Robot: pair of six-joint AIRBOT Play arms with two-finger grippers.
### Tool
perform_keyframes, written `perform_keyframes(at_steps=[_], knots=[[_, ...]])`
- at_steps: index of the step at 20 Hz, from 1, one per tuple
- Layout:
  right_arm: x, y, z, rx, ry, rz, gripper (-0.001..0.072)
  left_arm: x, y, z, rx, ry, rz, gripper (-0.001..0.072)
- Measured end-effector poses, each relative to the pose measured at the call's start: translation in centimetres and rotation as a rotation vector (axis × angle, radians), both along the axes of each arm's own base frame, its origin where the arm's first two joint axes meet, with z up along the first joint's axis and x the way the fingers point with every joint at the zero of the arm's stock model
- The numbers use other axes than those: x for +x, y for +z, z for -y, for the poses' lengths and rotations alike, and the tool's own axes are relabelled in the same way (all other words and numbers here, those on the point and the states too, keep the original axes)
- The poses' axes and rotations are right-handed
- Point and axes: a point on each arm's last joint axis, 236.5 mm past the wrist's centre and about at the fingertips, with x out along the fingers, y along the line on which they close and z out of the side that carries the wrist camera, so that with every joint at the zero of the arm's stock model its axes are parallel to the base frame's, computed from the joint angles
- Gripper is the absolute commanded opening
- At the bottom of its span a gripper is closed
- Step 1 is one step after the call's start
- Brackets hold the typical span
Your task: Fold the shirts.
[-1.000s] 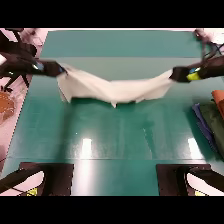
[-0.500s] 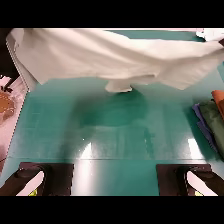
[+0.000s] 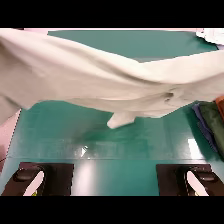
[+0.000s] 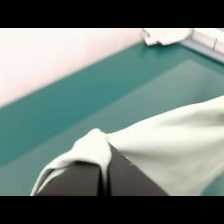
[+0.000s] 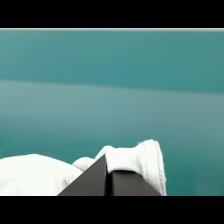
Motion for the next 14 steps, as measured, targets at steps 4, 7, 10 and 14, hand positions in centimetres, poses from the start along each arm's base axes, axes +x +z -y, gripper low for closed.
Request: perform_keyframes(at_steps=[4, 7, 10, 14], knots=[[-3.6, 4.7, -0.1, 0.009, -0.016, 0.21, 0.0022, -2.7, 2.2, 0.0, -0.029, 0.001, 0.1, 0.0024], [-3.0, 4.7, -0.2, 0.015, -0.014, 0.209, 0.0022, -2.0, 0.8, 0.2, -0.039, -0.007, 0.065, 0.0024], [0.7, 1.2, -0.7, 0.022, 0.026, 0.063, 0.0023, 1.2, -4.2, 0.2, -0.05, -0.009, -0.079, 0.0024], [7.8, -8.7, -2.3, 0.033, 0.104, -0.236, 0.0023, 7.2, -14.7, 0.0, -0.107, 0.017, -0.341, 0.0024]])
